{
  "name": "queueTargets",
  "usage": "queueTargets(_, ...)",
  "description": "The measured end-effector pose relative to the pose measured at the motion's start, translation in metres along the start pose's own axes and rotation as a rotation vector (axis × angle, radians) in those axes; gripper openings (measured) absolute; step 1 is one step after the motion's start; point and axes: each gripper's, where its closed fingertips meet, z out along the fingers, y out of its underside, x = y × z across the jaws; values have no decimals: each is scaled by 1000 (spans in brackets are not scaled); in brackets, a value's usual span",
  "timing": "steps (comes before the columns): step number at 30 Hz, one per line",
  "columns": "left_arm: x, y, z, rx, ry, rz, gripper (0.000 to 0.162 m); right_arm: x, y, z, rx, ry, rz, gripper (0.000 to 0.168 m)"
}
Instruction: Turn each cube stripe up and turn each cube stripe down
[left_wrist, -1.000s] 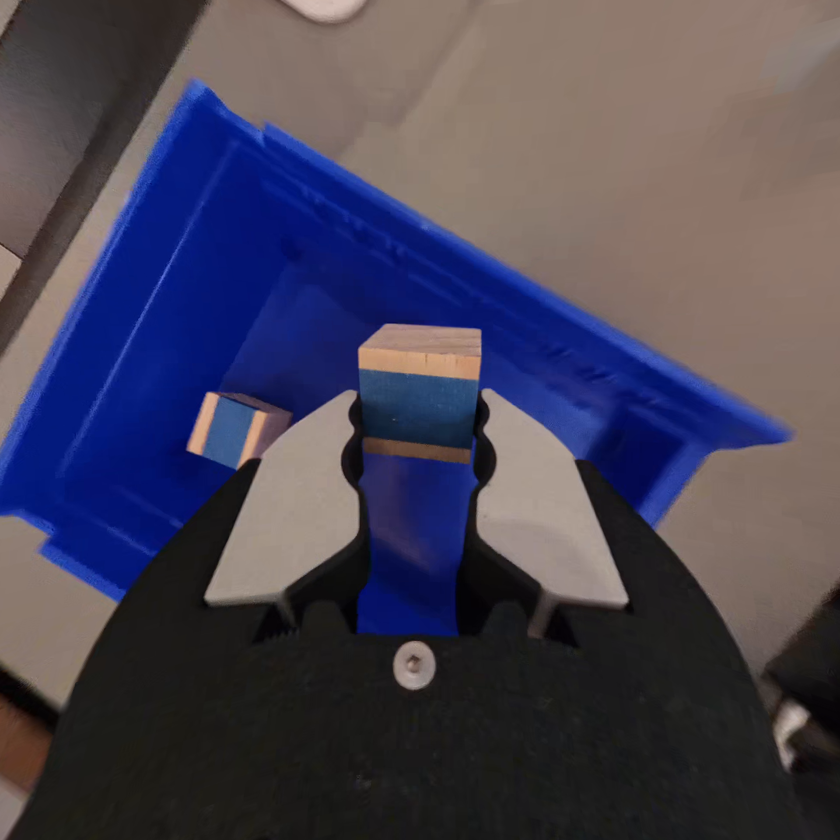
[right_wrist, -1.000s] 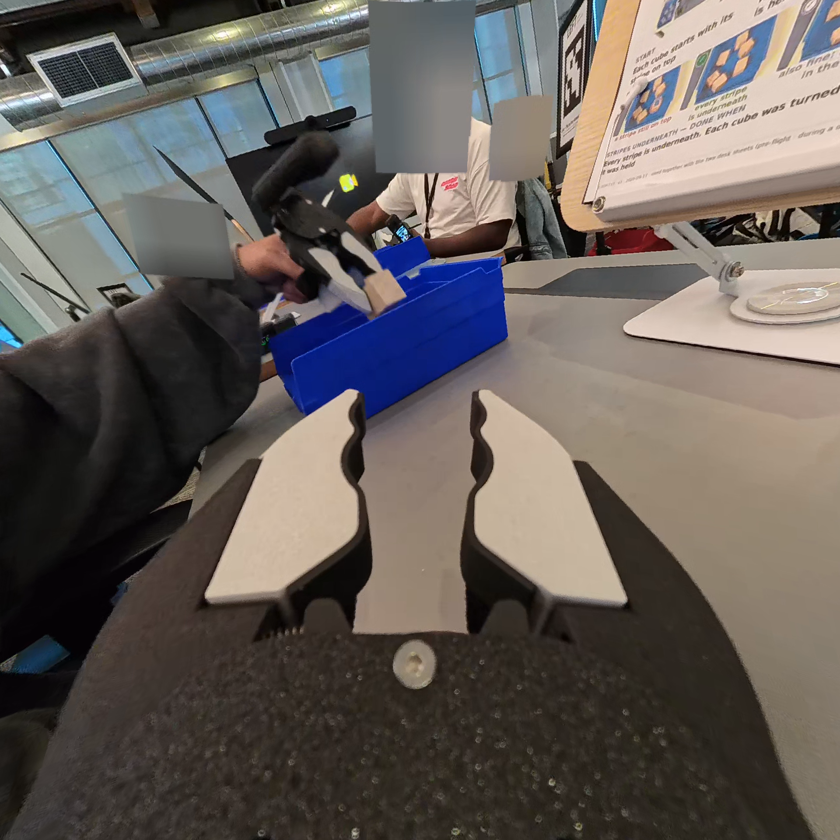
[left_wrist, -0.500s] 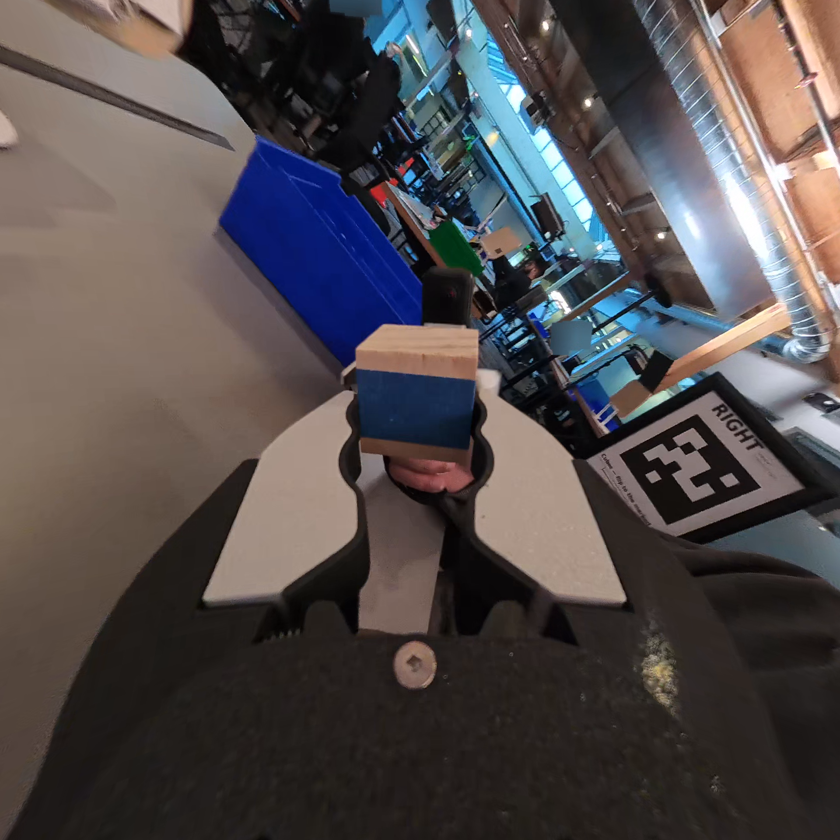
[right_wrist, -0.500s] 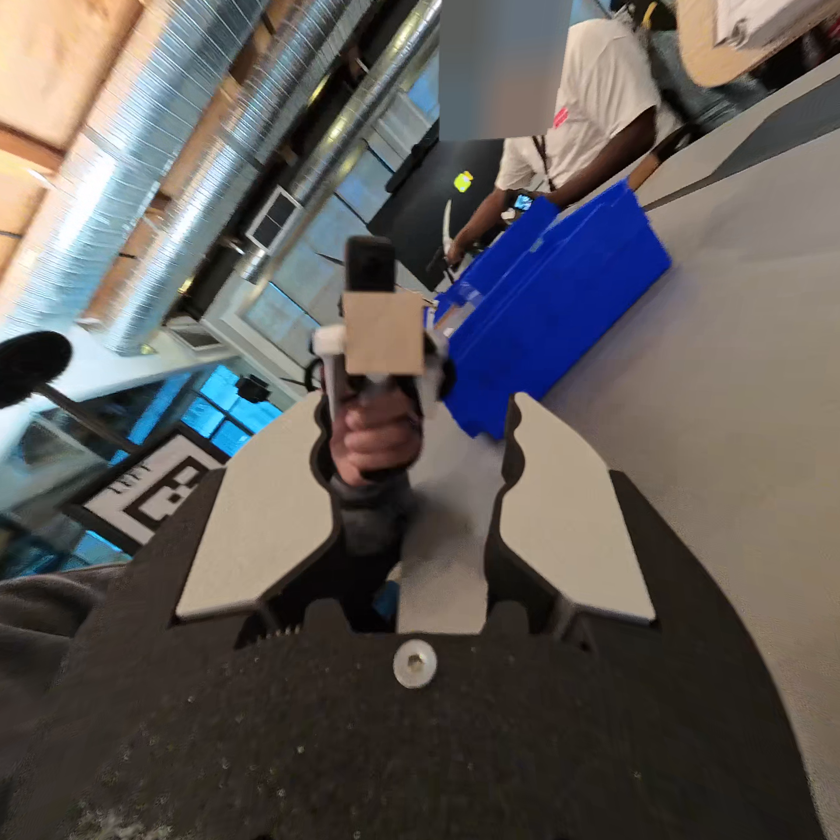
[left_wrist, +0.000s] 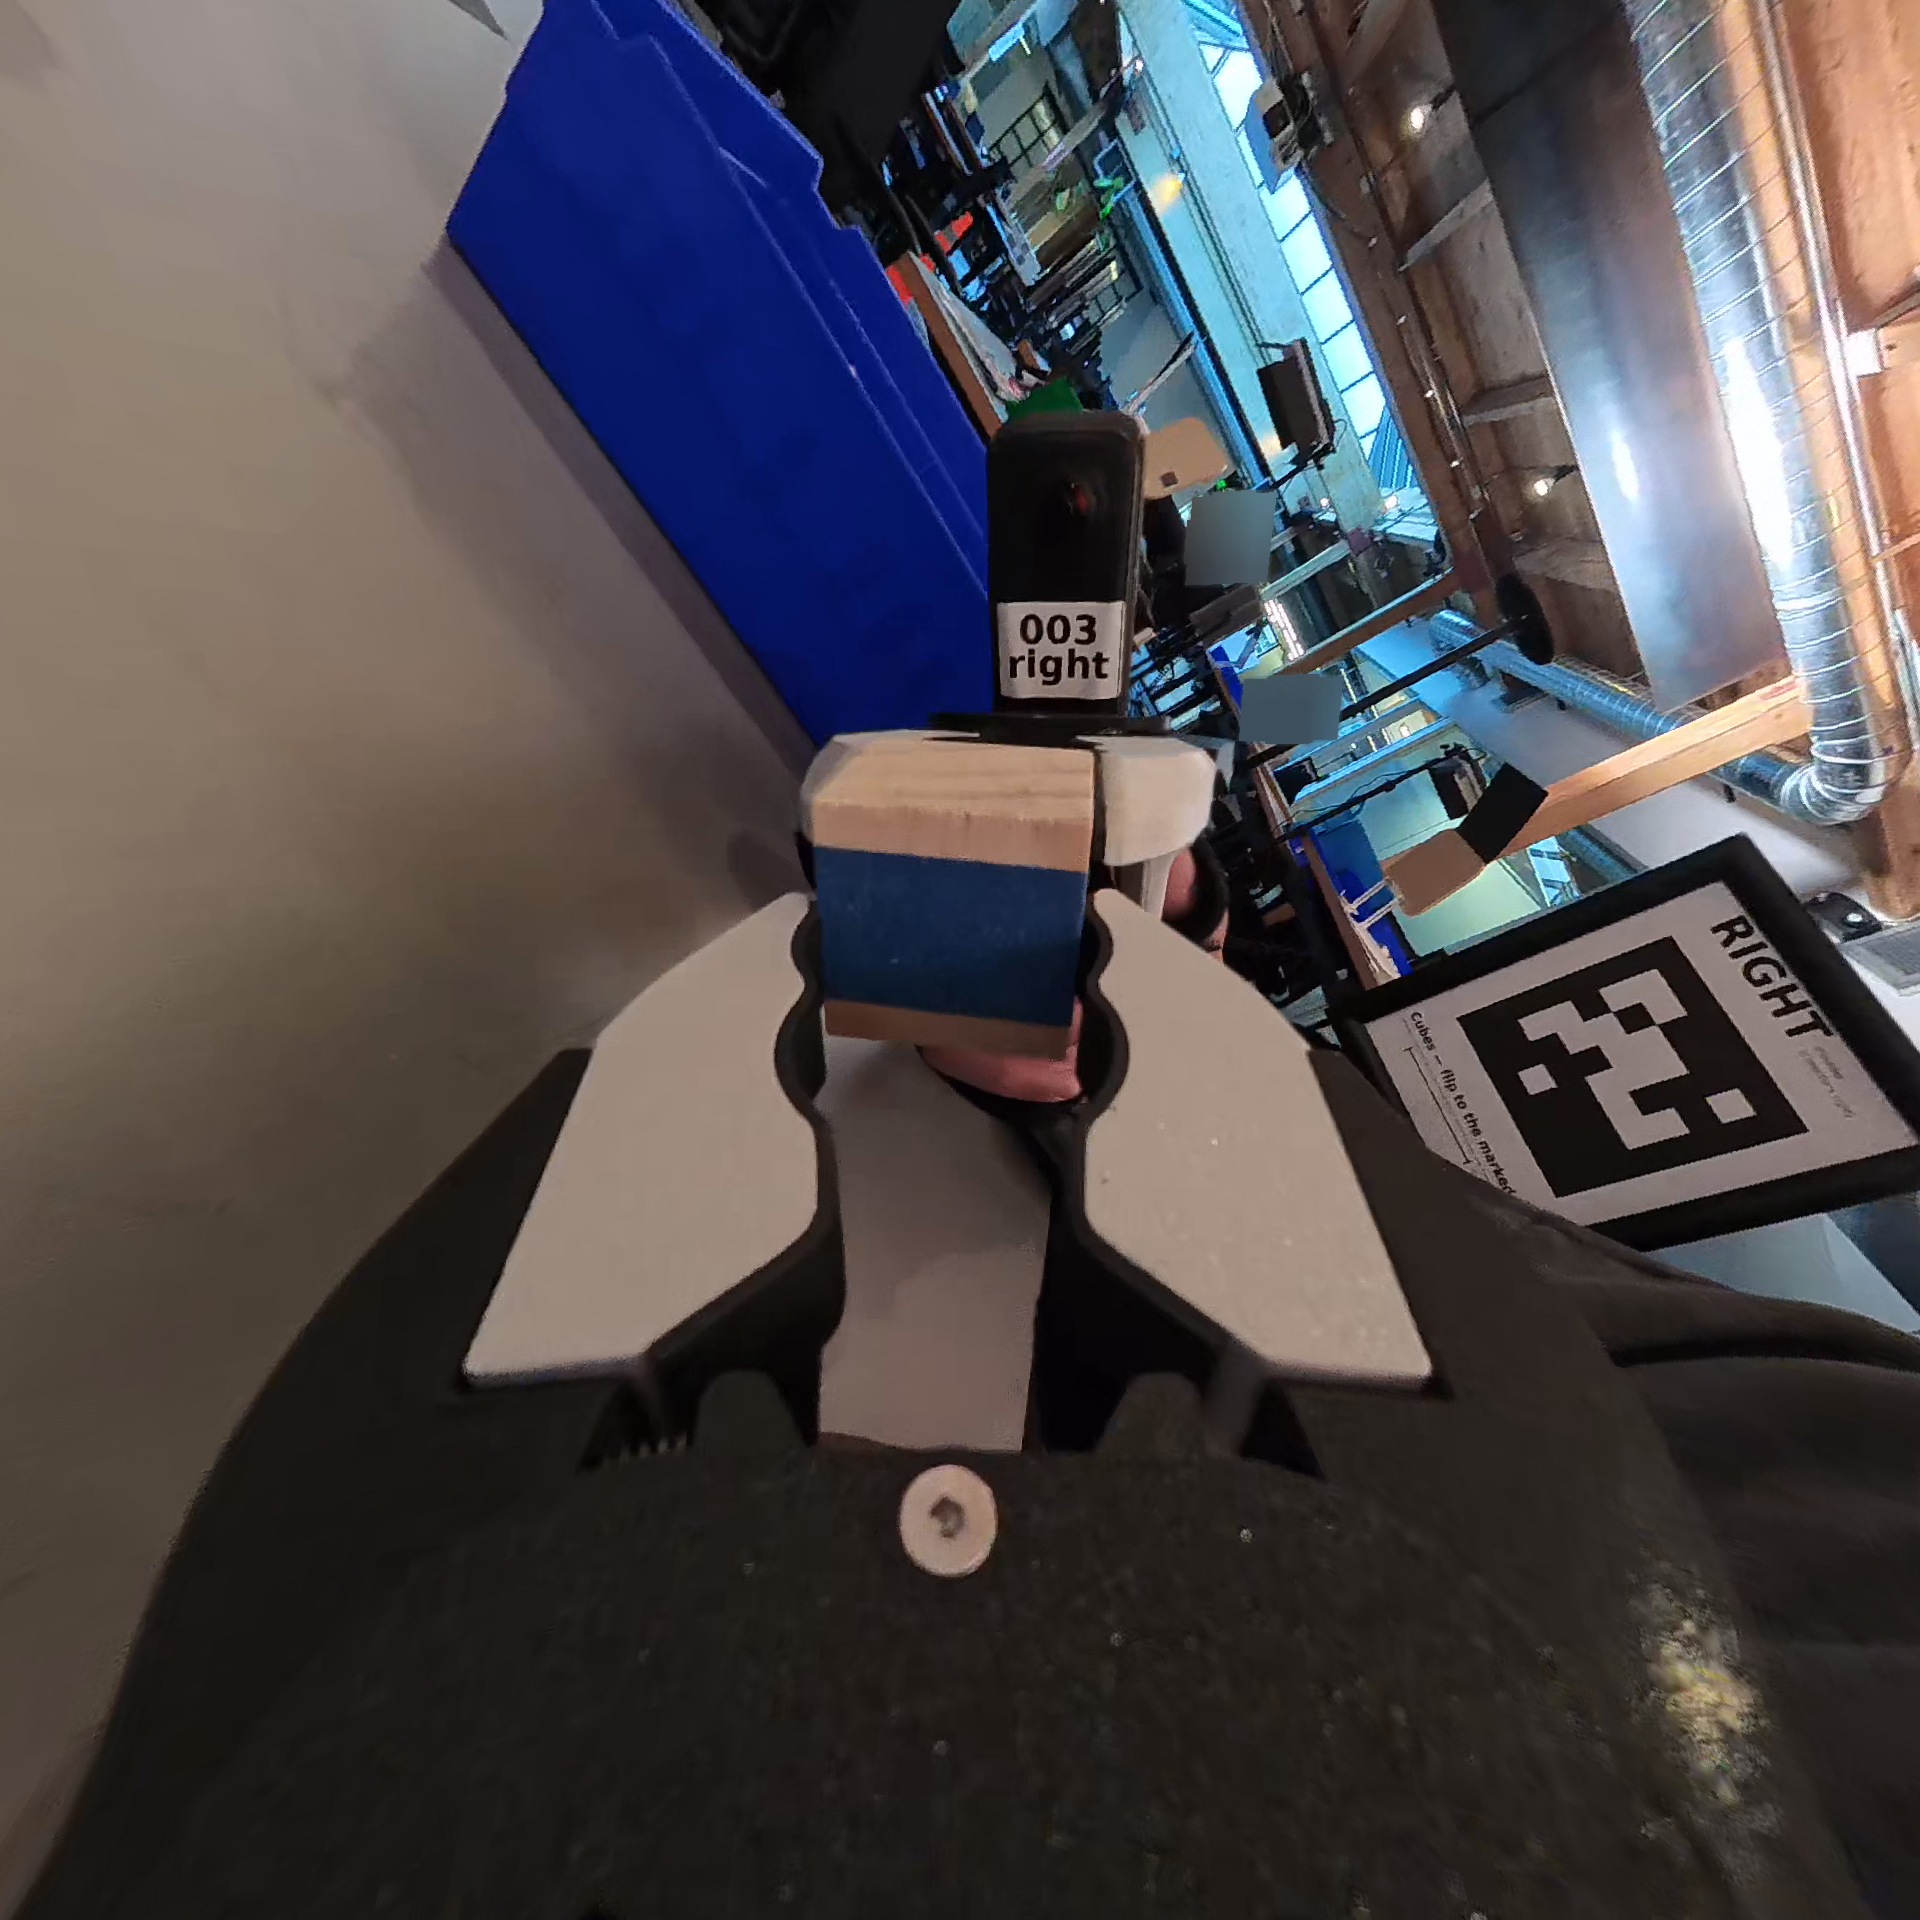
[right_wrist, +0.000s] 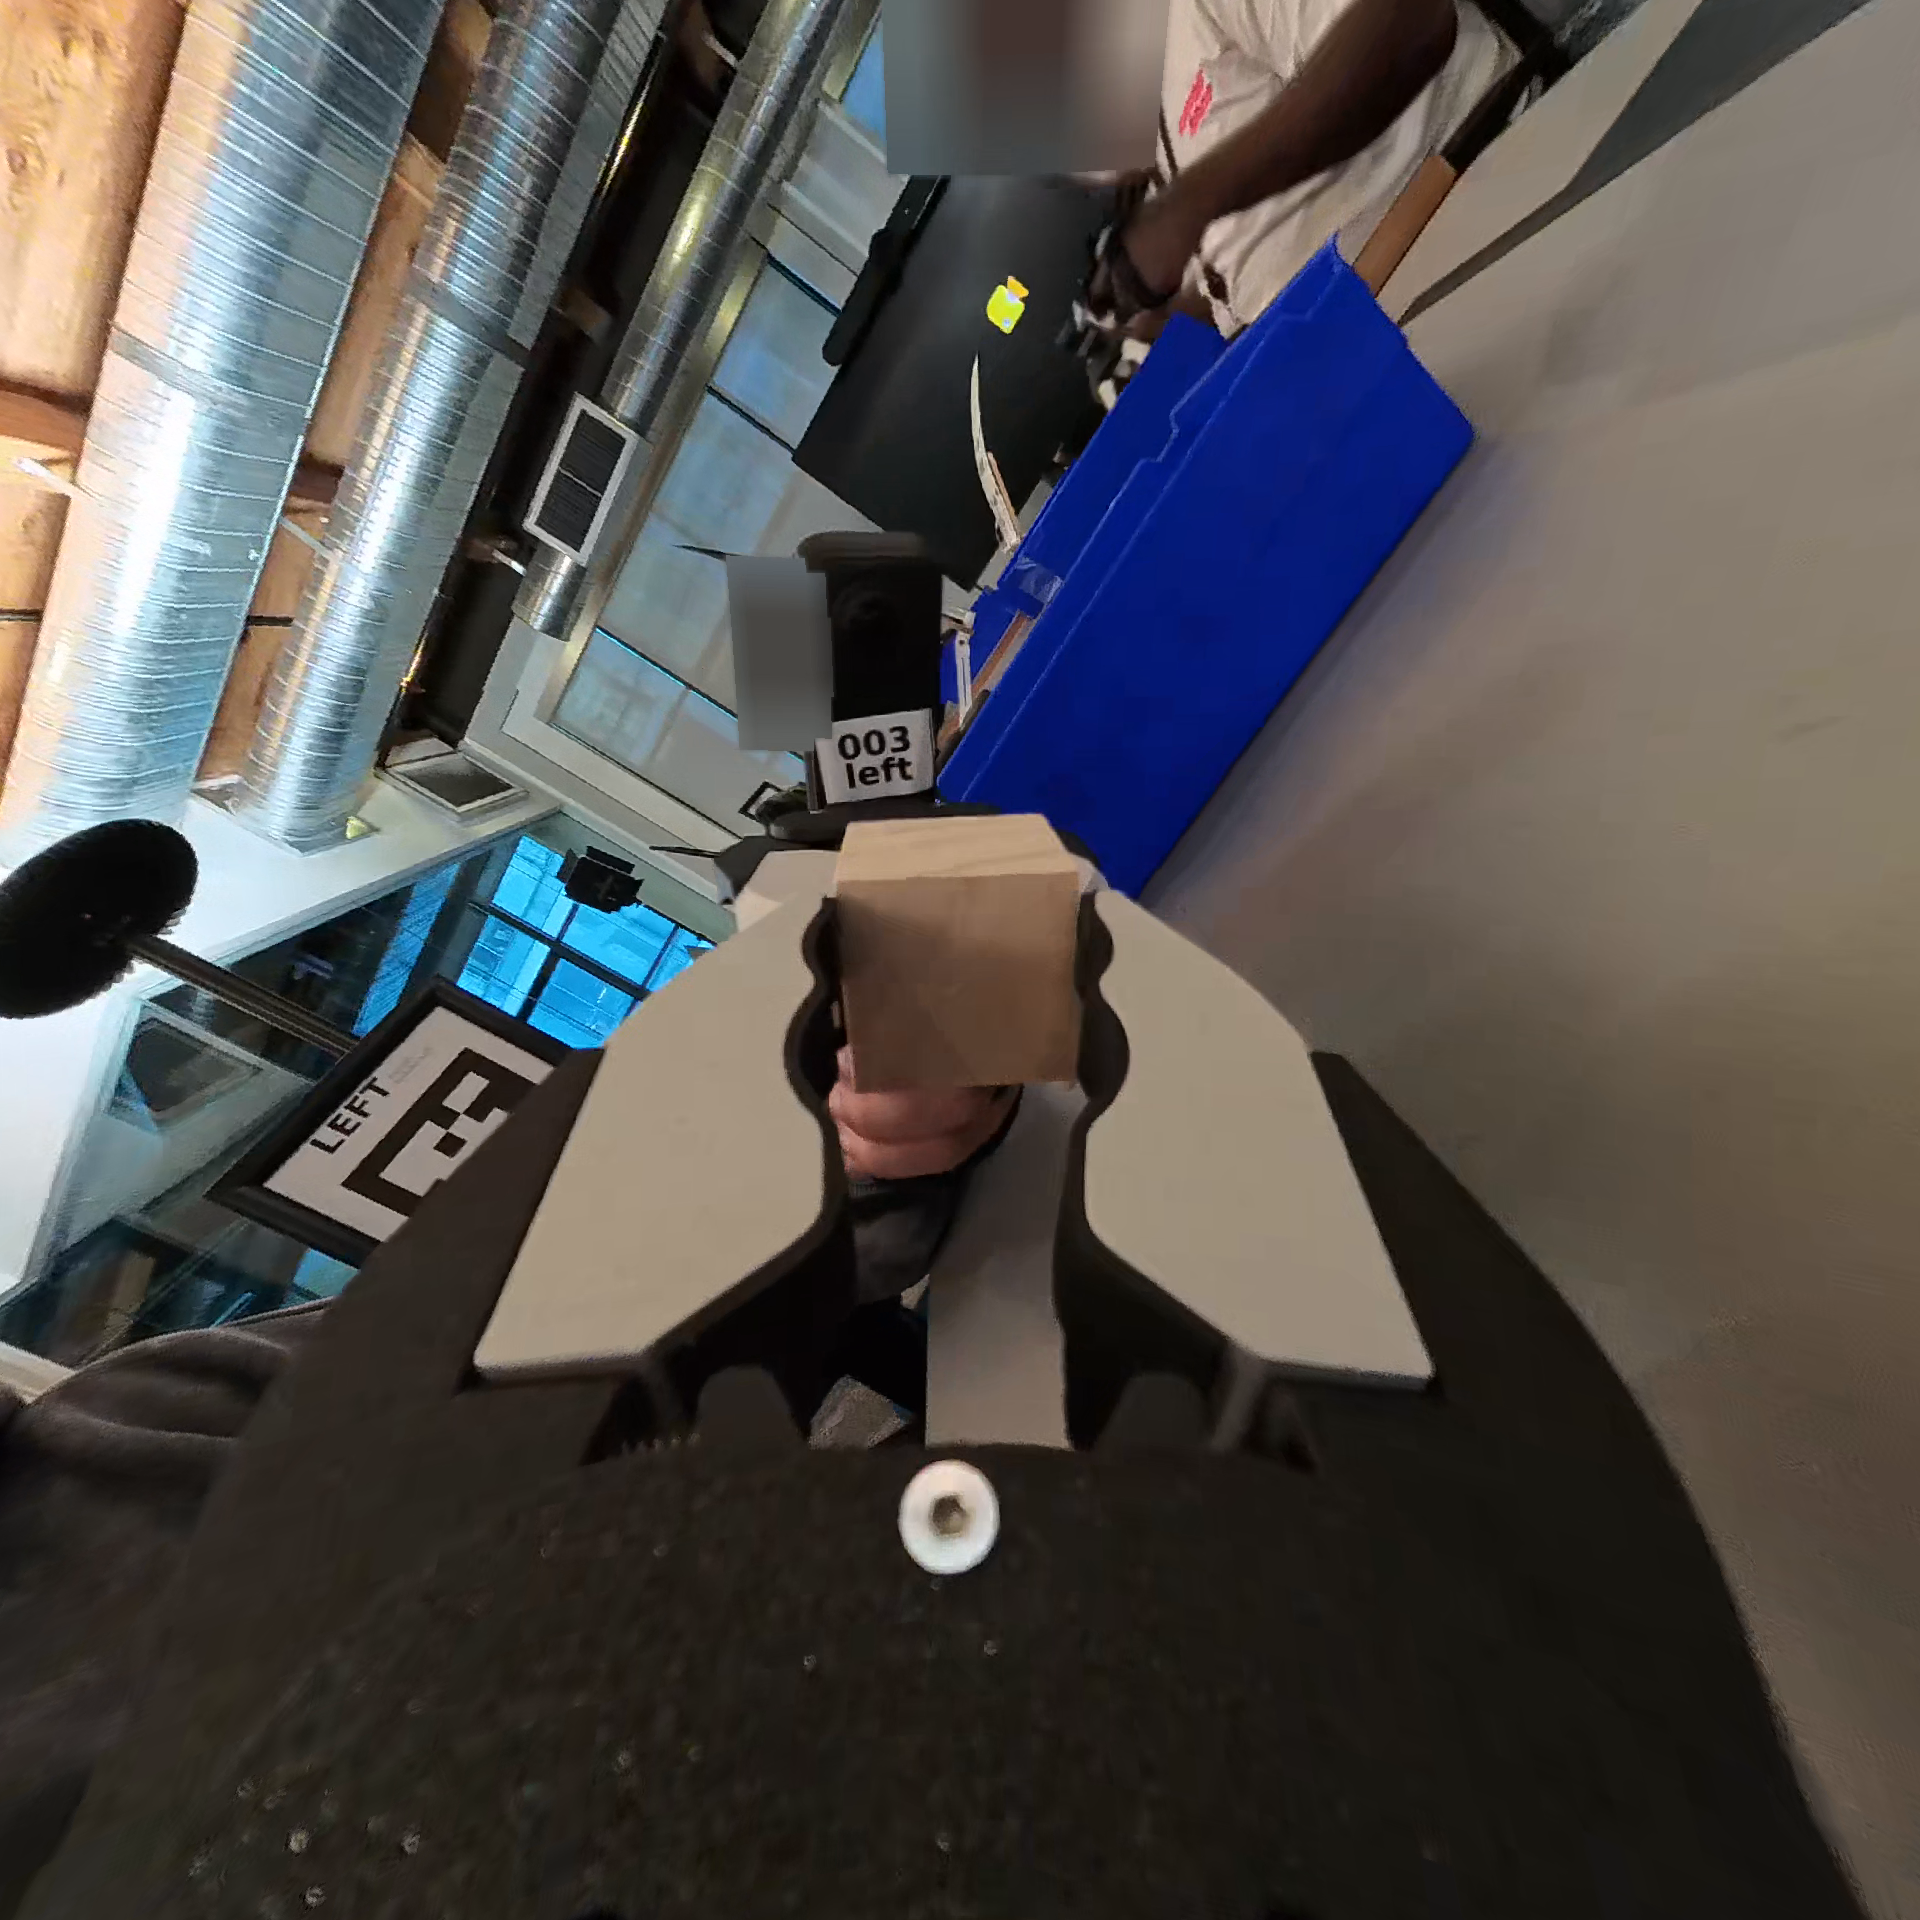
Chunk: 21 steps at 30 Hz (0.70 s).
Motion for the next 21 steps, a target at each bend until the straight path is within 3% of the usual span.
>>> queueTargets(6, 2, 4, -4, -14, 9, -25, 47, 1, 4, -2, -33, 20, 7, 43)
queueTargets(9, 3, 11, -21, 5, -37, 41, 75, -3, -2, -8, -18, 30, -14, 43)
queueTargets(11, -2, 23, -36, 9, -123, 136, 82, -8, -7, -12, -7, 21, -25, 43)
queueTargets(15, -15, 54, -63, 58, -312, 337, 80, -16, -17, -21, 2, 61, -90, 43)
queueTargets(21, -1, 69, -59, 12, -282, 370, 73, -45, -52, -52, 56, 145, -231, 43)
